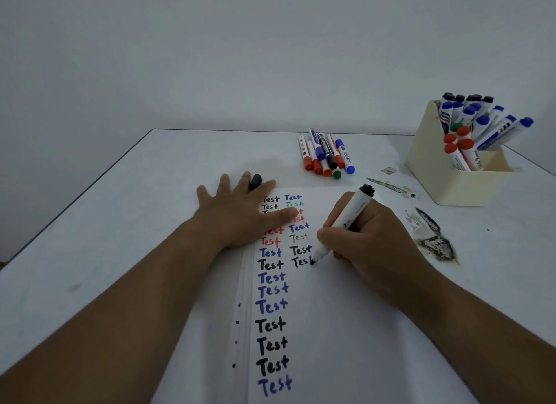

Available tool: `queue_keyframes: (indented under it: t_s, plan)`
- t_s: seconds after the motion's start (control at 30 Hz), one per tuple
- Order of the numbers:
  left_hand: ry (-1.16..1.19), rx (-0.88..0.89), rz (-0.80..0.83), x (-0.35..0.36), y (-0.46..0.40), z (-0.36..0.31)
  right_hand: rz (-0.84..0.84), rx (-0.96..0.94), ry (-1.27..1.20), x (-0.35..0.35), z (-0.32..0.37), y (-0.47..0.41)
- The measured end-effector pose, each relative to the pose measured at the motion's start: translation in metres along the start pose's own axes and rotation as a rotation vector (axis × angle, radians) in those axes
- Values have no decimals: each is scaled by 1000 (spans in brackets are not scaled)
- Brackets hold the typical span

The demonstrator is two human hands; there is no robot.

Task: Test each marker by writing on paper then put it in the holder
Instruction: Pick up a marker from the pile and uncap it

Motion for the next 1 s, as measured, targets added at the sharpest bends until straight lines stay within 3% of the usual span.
queue_keyframes:
  t_s: [0.23, 0.4, 0.5, 0.63, 0.77, 1.0]
  plan:
    - [25, 9, -6, 0, 0, 0, -14, -19, 18, 0, 2, 0]
    - [111, 9, -66, -3, 4, -1, -60, 75, -312, -4, -3, -3]
    - [321, 76, -277, -10, 9, -4, -81, 162, -520, -8, -5, -7]
    - [801, 176, -518, -24, 19, -13, -111, 206, -769, -14, -3, -12]
    - [1083, 227, -524, -31, 28, -22, -127, 175, -854, -18, 0, -13]
    - [1118, 158, -472, -32, 28, -27, -108, 159, -831, -17, -1, -14]
Point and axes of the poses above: each hand's wrist, its own y-axis away from the middle knuckle, its own x-axis out of the palm, z = x × y, the point moved 1 cm from there along -y, towards the middle knuckle, and after that the axes turned 3 degrees about x, right-handed, at the moved point
